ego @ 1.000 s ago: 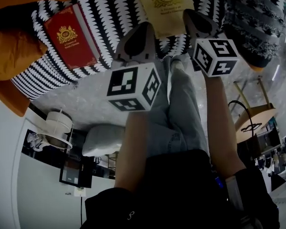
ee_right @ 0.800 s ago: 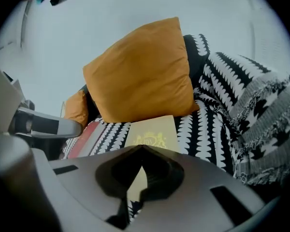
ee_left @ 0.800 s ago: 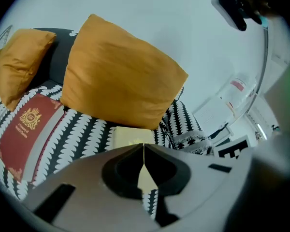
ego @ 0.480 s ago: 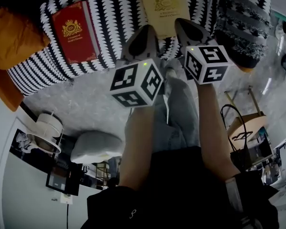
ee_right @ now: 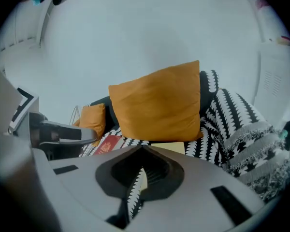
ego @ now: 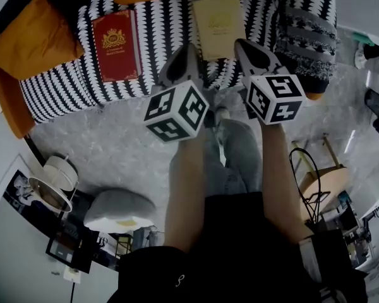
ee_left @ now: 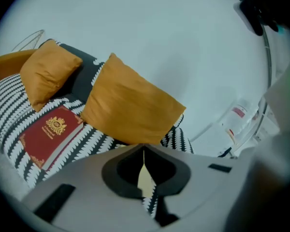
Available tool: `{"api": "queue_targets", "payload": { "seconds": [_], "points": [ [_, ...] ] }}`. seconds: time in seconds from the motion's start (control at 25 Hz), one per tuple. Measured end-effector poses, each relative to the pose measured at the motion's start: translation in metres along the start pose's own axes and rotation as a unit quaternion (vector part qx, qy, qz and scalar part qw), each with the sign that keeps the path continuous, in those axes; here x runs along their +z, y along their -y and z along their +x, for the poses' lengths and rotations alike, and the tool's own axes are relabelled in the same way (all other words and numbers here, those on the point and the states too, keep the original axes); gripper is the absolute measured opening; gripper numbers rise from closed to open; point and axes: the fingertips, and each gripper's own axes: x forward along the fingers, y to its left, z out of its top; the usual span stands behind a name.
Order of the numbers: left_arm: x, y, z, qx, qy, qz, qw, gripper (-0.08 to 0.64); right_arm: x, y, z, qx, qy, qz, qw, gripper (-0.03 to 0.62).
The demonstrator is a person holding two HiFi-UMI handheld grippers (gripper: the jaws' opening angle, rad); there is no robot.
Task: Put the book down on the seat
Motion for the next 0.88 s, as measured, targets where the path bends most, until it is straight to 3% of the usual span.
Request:
{"api": "queue_targets", "payload": {
  "seconds": [0.36,0.56,0.88],
  "points": [
    [0.017,0.044,-0.084,-0.014,0.07,0.031,0.997,0.014,0.022,-0.035,-0.08,0.012,0.056,-0.023,0.998,0.011],
    [0.009,0.065,-0.132,-0.022,0.092,0.034,0.995,0.014,0.024,-0.056,-0.133,0.011,0.08,-0.033,0.996,0.011],
    [0.026,0.104,-0.191,-0.047,0.139,0.068,0.9868,0.014,0.035,-0.074,-0.203,0.003,0.127,-0.037,0.991,0.011]
  ]
}}
